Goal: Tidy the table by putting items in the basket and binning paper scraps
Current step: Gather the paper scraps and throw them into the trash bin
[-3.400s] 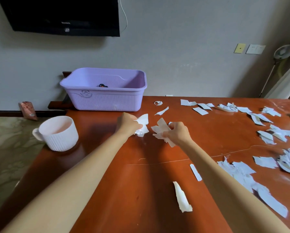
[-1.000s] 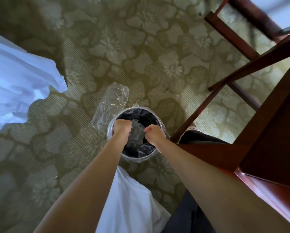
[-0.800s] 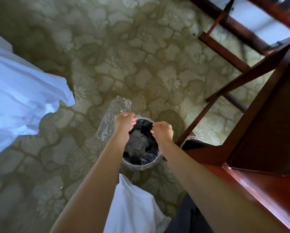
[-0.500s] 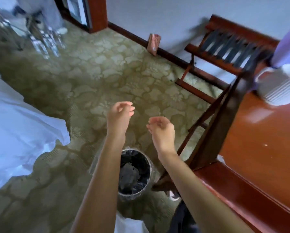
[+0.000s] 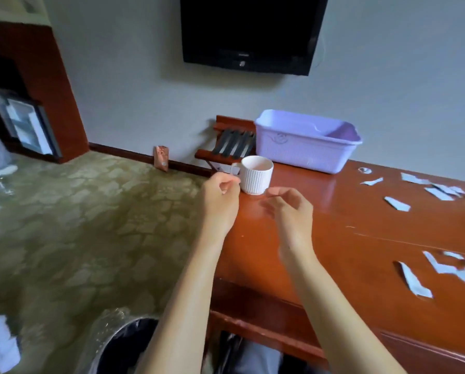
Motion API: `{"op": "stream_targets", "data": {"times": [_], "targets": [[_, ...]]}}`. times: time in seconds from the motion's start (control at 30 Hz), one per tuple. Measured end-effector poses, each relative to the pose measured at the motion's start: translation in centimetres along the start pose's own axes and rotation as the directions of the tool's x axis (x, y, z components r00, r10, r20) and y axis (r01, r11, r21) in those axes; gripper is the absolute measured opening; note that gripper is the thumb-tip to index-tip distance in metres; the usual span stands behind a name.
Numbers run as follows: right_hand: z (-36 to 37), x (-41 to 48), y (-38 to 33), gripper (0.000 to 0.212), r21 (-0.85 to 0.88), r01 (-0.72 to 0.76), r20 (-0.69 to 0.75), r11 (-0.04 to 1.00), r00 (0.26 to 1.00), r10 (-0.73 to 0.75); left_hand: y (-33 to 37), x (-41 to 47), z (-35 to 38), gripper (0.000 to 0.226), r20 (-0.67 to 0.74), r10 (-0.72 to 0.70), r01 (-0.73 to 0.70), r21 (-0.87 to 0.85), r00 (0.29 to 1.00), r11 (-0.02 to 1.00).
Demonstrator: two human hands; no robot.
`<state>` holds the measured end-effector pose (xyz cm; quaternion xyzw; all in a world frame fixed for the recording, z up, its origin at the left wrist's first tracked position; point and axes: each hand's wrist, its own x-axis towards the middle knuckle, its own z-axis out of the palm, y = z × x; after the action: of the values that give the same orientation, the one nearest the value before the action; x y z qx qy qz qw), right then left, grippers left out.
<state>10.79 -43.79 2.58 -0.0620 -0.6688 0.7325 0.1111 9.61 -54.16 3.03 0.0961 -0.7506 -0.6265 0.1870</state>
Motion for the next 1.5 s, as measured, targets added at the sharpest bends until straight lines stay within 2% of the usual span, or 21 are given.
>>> {"op": "stream_targets", "data": {"times": [0.13,0.27,0.3,0.37,0.43,0.5,0.6,0.67,0.77,0.87,0.93,1.03,1.1,1.17,1.23,1.3,1.37,1.43,1.5], "targets": [[-7.3,2.1,-0.2,0.028,-0.063,-0.03,-0.087,0.998,0.996,0.025,1.1,-1.3,7.3,0.015,0.167,0.026,-0.047,0.122,0.986,0.991],[-14.8,3.6,0.2,0.024,-0.297,-0.107,-0.124,0.949,0.99,0.073,1.8,-3.6,13.6,0.02,0.344,0.017,-0.115,0.265,0.939,0.957],[-16.8,3.8,0.3,0.019,-0.384,-0.122,-0.14,0.915,0.987,0.073,2.0,-4.3,15.2,0.02,0.39,0.015,-0.134,0.28,0.921,0.951],[-20.7,4.2,0.8,0.007,-0.612,-0.162,-0.188,0.774,0.981,0.057,2.4,-5.7,18.2,0.02,0.484,0.002,-0.174,0.312,0.875,0.934],[-23.8,4.2,1.7,0.026,-0.772,-0.21,-0.227,0.599,0.973,0.049,2.6,-7.0,20.5,0.02,0.549,-0.013,-0.207,0.336,0.836,0.919],[-26.1,4.0,2.3,0.032,-0.834,-0.239,-0.243,0.498,0.968,0.057,2.8,-7.9,22.3,0.021,0.586,-0.008,-0.26,0.371,0.81,0.892],[-27.4,3.7,2.9,0.034,-0.876,-0.231,-0.219,0.423,0.973,0.078,2.7,-8.5,24.1,0.023,0.606,-0.006,-0.322,0.431,0.796,0.843],[-27.6,3.9,3.0,0.034,-0.879,-0.194,-0.185,0.436,0.981,0.063,2.5,-8.5,24.8,0.024,0.61,-0.008,-0.353,0.47,0.793,0.809],[-27.6,4.2,3.0,0.022,-0.86,-0.158,-0.134,0.485,0.987,0.084,2.0,-8.5,25.5,0.024,0.607,-0.009,-0.379,0.507,0.794,0.774],[-28.0,4.6,3.1,0.02,-0.802,-0.182,-0.143,0.569,0.983,0.114,1.6,-8.3,25.8,0.025,0.612,-0.013,-0.387,0.516,0.791,0.764],[-28.1,5.1,3.1,0.023,-0.748,-0.184,-0.132,0.637,0.983,0.129,1.5,-8.0,26.0,0.024,0.615,-0.041,-0.349,0.5,0.788,0.793],[-28.5,6.1,2.7,0.025,-0.556,-0.251,-0.176,0.792,0.967,0.183,1.9,-7.7,26.4,0.019,0.62,-0.175,-0.121,0.406,0.765,0.906],[-28.8,6.7,2.3,0.018,-0.387,-0.302,-0.223,0.871,0.947,0.229,2.3,-7.5,26.3,0.017,0.668,-0.272,0.033,0.347,0.693,0.937],[-29.1,7.1,1.8,0.015,-0.238,-0.315,-0.226,0.919,0.938,0.263,2.2,-7.3,26.5,0.03,0.725,-0.304,0.056,0.345,0.618,0.937],[-29.3,7.3,1.4,0.017,-0.177,-0.308,-0.182,0.935,0.944,0.276,2.2,-7.1,26.8,0.031,0.736,-0.278,-0.031,0.376,0.618,0.926],[-29.6,7.6,1.0,0.02,-0.189,-0.302,-0.154,0.934,0.949,0.276,2.2,-7.0,27.3,0.021,0.713,-0.237,-0.079,0.379,0.66,0.922],[-30.2,8.1,0.9,0.019,-0.299,-0.288,-0.24,0.91,0.945,0.22,2.1,-6.7,27.9,0.014,0.682,-0.225,-0.087,0.39,0.696,0.916],[-31.3,8.7,1.2,0.008,-0.582,-0.267,-0.349,0.768,0.935,0.06,2.0,-6.4,28.3,0.01,0.652,-0.226,-0.088,0.411,0.723,0.907],[-32.2,8.7,1.7,0.015,-0.795,-0.272,-0.324,0.542,0.946,-0.001,1.9,-6.2,28.7,0.009,0.623,-0.224,-0.078,0.419,0.749,0.905]]}}
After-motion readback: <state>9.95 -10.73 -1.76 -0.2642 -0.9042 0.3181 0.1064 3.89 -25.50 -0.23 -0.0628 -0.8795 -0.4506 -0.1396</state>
